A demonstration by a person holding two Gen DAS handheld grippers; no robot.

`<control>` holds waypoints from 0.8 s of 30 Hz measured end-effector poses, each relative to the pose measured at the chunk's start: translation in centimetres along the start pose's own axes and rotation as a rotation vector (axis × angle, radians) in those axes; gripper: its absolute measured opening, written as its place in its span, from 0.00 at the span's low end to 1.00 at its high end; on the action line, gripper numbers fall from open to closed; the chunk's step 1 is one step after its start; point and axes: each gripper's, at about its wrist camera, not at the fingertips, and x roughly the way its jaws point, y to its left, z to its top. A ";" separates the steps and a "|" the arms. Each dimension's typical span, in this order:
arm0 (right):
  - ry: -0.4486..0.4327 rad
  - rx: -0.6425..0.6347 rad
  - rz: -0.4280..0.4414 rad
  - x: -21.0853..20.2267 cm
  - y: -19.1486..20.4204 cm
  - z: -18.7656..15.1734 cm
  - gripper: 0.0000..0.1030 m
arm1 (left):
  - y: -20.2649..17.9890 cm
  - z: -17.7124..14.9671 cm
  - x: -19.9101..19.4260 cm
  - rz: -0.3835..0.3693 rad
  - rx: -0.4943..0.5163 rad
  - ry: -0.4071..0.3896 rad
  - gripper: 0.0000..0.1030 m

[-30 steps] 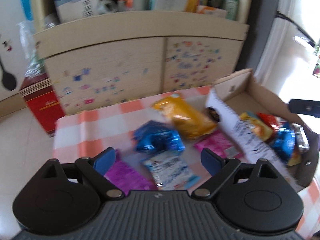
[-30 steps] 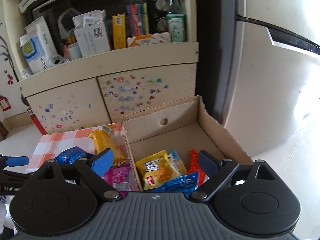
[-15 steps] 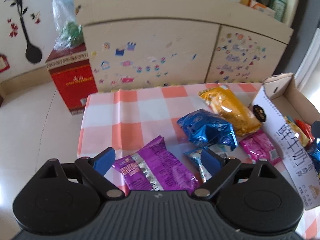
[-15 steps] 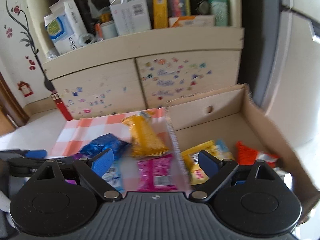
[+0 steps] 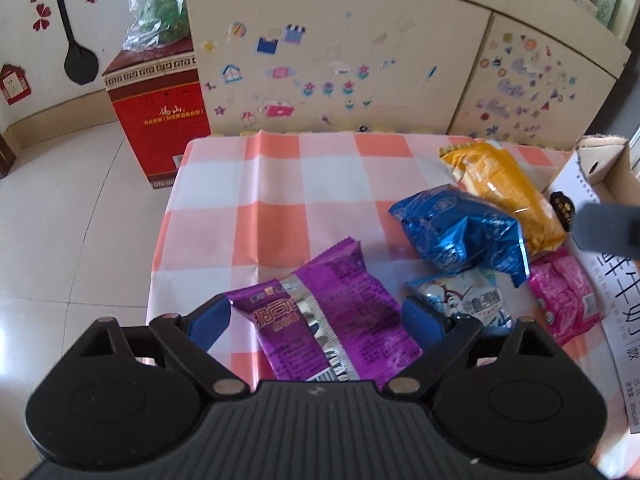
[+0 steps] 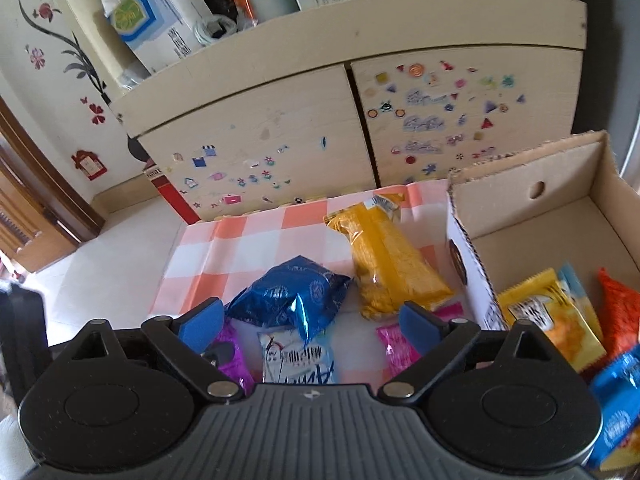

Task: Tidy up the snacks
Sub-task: 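Close left tool on purple packet while right tool grasps another blue foil packet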

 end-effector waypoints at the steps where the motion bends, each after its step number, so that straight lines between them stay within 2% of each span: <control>1: 0.006 0.005 -0.004 0.5 0.0 0.2 0.96 | 0.2 0.0 0.1 -0.004 -0.009 0.006 0.90; 6: 0.043 0.040 -0.001 2.8 0.0 1.0 0.96 | 0.9 -0.1 0.5 -0.018 -0.036 0.015 0.92; 14: 0.080 0.065 0.001 6.3 1.3 1.2 0.96 | 2.2 -0.2 0.2 0.013 -0.067 0.015 0.93; 18: 0.092 0.025 -0.044 8.0 2.0 0.8 0.95 | 2.5 -0.4 0.3 -0.005 -0.079 0.024 0.93; 24: 0.098 0.039 -0.039 8.9 1.2 0.4 0.83 | 1.8 -0.6 0.6 -0.016 -0.051 0.036 0.94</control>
